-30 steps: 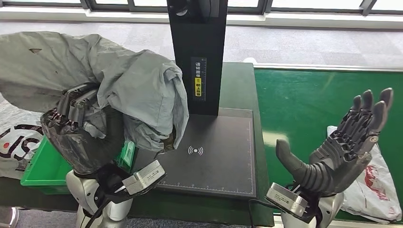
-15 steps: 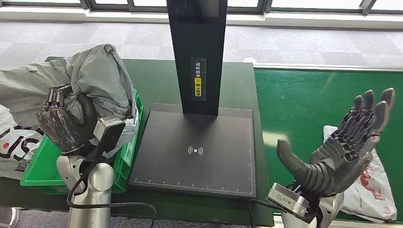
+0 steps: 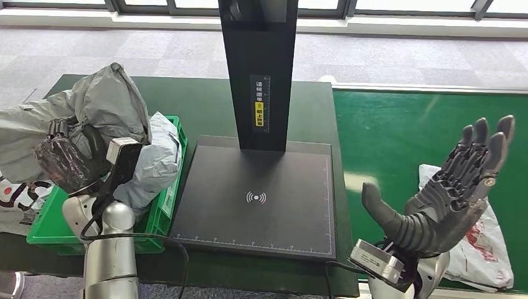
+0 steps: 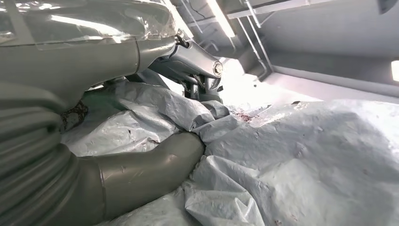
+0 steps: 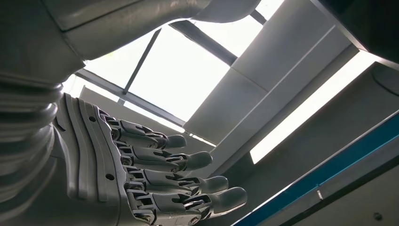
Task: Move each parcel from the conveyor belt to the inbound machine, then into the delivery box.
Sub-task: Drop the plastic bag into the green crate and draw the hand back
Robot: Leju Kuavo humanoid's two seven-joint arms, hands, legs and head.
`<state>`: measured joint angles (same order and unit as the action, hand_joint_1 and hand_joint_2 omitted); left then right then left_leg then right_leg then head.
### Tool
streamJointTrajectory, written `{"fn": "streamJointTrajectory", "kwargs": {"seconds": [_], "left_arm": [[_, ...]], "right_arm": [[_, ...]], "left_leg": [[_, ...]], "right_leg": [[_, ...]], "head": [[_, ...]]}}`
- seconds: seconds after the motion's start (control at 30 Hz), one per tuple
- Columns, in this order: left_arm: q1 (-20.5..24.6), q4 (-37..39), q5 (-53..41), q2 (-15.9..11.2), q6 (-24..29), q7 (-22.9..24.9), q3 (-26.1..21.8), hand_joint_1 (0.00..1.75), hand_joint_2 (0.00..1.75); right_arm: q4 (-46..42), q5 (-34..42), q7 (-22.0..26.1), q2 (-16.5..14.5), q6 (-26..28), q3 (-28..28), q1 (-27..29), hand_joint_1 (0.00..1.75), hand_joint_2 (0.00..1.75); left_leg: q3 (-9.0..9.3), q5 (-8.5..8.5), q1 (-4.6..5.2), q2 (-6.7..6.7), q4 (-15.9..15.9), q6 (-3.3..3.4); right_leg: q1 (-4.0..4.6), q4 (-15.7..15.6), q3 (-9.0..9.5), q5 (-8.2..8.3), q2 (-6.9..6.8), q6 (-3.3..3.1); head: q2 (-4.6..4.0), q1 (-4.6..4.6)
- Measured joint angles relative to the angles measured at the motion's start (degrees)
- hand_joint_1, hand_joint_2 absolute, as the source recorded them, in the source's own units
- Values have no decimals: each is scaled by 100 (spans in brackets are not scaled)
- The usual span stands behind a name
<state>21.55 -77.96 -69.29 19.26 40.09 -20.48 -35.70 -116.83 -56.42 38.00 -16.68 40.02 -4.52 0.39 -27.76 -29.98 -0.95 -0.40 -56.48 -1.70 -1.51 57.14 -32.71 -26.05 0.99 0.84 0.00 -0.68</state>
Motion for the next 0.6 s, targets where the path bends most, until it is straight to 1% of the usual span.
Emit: {"fn": "streamJointTrajectory", "kwargs": {"seconds": [0.03, 0.07, 0.17, 0.3, 0.4, 0.6], "left_arm": [[58, 85, -79, 1, 0, -31, -114, 67, 175], [120, 166, -146, 1, 1, -73, -230, 56, 175], [303, 358, -252, 2, 1, -177, -573, 56, 175], [403, 484, -268, 2, 2, -214, -790, 0, 175], [468, 548, -233, 4, 2, -367, -920, 0, 175], [625, 615, 221, 10, 2, -963, -1256, 0, 175]], "right_arm": [[6, 1, -8, 0, 0, 0, -1, 0, 175], [14, 2, -12, 0, 0, 0, -2, 0, 175], [38, 3, -10, 0, 0, 0, -4, 0, 175], [53, 4, -1, 0, 0, 0, -5, 0, 175], [62, 22, 4, 0, 0, 0, -7, 0, 175], [99, 16, -26, 0, 0, 0, -14, 0, 175]], "left_leg": [[0, 0, 0, 0, 0, 0], [-1, 0, 0, 0, 0, 0], [-6, 0, 0, 1, 0, 0], [0, 1, 0, -2, 0, 0], [-1, 0, 0, -2, 0, 0], [-8, 0, 0, -2, 0, 0]], "right_leg": [[0, 0, 0, 0, 0, 0], [0, 0, 0, 0, 0, 0], [0, 1, 0, 0, 0, 0], [0, 1, -1, 0, -2, 0], [0, 0, -1, 0, -1, 0], [0, 0, -1, 0, -2, 0]], "head": [[0, 0], [0, 0], [0, -1], [0, 0], [0, 0], [0, 0]]}}
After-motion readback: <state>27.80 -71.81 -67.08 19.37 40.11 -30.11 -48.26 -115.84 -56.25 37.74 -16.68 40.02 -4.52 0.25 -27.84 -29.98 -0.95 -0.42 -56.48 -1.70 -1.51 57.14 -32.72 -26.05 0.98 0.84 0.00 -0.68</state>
